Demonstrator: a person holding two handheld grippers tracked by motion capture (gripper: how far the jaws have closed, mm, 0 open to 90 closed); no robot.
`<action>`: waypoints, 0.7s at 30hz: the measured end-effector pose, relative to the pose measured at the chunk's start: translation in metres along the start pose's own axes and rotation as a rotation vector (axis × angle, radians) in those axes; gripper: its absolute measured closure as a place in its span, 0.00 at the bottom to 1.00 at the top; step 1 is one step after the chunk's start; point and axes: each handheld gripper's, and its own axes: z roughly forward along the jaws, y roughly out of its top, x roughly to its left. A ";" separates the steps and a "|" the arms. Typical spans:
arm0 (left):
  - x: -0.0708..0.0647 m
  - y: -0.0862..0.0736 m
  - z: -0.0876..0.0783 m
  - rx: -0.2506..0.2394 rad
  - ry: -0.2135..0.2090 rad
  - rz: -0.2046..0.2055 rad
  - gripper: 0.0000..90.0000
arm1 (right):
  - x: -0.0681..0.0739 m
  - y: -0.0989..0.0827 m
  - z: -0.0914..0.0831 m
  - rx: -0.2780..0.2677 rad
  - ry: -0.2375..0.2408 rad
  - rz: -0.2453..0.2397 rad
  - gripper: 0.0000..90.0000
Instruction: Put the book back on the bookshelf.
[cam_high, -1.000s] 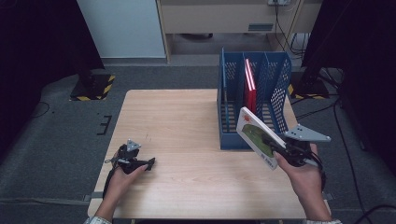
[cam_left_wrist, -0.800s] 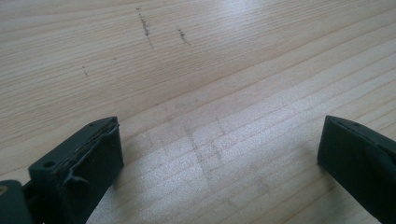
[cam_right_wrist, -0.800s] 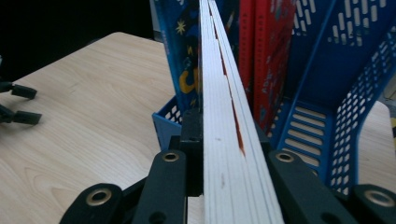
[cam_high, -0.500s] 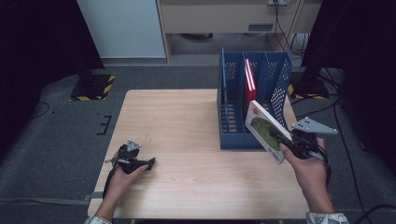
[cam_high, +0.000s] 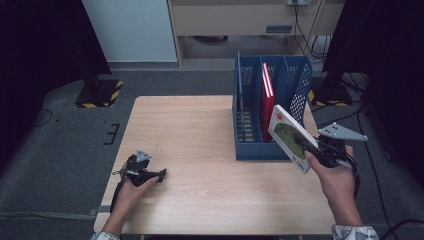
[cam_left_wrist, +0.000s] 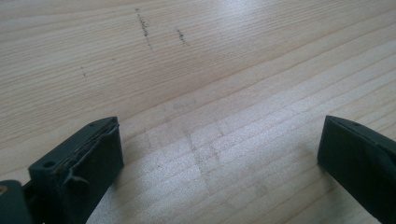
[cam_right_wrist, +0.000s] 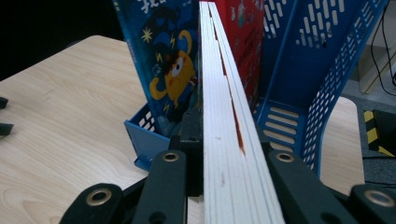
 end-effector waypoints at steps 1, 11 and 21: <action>0.000 0.000 0.000 0.000 0.000 0.000 0.00 | -0.001 0.000 0.001 0.000 -0.003 0.005 0.85; 0.000 0.000 0.000 0.000 0.000 0.000 0.00 | -0.011 0.002 0.009 0.011 -0.037 0.024 0.85; 0.000 0.000 0.000 0.000 0.000 0.000 0.00 | -0.016 0.001 0.015 0.010 -0.050 0.040 0.85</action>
